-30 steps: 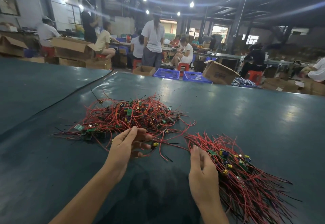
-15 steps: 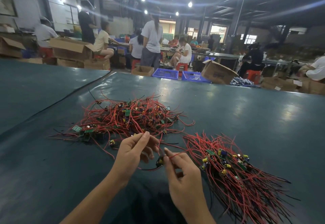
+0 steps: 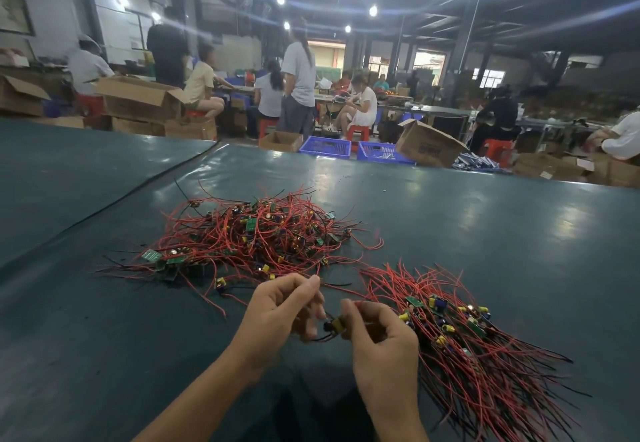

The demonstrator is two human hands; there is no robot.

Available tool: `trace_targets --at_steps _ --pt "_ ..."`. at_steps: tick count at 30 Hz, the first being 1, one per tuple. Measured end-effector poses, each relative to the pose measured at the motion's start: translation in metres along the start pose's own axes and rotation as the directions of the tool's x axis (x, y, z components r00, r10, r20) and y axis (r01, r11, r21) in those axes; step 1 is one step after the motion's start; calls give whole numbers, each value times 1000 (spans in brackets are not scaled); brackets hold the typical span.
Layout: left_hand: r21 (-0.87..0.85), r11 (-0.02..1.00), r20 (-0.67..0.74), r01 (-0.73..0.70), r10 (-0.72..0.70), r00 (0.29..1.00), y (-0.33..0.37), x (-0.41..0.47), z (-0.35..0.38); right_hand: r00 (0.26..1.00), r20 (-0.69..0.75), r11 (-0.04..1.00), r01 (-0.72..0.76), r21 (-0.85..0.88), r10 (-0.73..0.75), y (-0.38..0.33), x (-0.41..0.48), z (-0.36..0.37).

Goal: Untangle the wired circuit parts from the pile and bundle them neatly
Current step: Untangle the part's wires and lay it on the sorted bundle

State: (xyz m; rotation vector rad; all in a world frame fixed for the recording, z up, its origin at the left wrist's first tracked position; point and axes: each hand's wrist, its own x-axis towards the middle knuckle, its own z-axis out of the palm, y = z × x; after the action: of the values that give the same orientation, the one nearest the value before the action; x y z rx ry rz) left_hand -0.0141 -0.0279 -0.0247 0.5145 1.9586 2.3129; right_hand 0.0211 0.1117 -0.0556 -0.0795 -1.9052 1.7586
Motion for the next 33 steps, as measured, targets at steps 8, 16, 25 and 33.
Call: trace_targets --at_steps 8,16,25,33 --pt "10 834 339 552 -522 783 -9 -10 18 942 -139 891 -232 389 306 -9 6 -2" --pt "-67 991 83 118 -112 990 -18 -6 21 915 -35 836 -352 421 403 -9 4 1" --pt "67 998 86 20 -25 996 -23 -8 23 890 -138 855 -360 374 435 -3 2 6" --pt "112 994 55 0 -6 998 -28 -7 19 891 -137 862 -365 350 433 -7 -1 9"
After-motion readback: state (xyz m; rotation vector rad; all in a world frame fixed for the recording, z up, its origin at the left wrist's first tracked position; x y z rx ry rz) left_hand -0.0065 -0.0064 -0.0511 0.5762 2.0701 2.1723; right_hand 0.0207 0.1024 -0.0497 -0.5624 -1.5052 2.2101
